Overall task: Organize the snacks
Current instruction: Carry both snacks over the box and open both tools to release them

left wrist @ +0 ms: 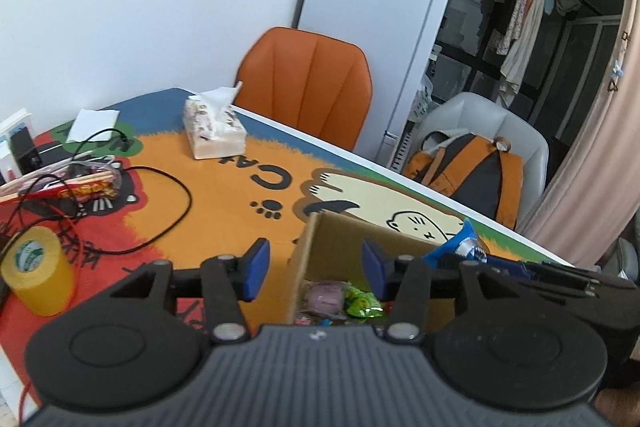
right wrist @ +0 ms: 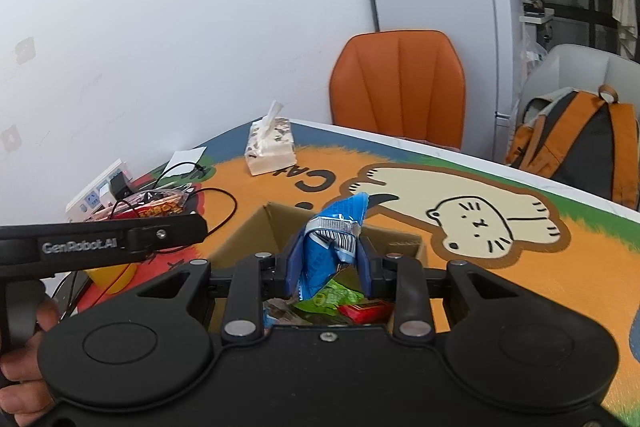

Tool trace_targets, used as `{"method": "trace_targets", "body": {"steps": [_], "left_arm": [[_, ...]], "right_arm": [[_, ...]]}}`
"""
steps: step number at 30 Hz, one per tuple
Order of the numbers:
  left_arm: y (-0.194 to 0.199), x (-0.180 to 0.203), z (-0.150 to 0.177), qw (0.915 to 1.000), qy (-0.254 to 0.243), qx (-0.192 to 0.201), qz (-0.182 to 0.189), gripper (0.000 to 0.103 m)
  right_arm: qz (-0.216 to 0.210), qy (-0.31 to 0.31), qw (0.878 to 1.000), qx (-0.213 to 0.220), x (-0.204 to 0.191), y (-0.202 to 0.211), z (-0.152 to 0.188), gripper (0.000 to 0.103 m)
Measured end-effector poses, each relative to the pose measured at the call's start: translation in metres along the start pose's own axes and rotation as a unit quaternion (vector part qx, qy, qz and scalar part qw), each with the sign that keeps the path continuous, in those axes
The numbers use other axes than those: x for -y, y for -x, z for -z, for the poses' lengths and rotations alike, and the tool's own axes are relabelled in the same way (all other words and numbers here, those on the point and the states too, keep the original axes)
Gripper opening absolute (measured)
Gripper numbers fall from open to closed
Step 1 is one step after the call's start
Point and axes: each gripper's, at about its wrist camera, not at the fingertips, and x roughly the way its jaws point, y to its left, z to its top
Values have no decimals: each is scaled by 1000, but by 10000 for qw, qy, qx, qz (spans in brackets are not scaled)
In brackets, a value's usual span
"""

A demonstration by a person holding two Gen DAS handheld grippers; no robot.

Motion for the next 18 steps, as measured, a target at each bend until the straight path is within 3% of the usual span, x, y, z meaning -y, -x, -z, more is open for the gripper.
{"method": "trace_targets", "body": {"steps": [9, 18], "left_arm": [[11, -29, 6, 9995, 197, 183, -188, 75], [15, -61, 14, 9982, 438, 141, -381, 76]], "right_arm": [[-135, 179, 9995, -214, -19, -16, -3, 30], [-305, 401, 9974, -506, -47, -34, 5, 30]]}}
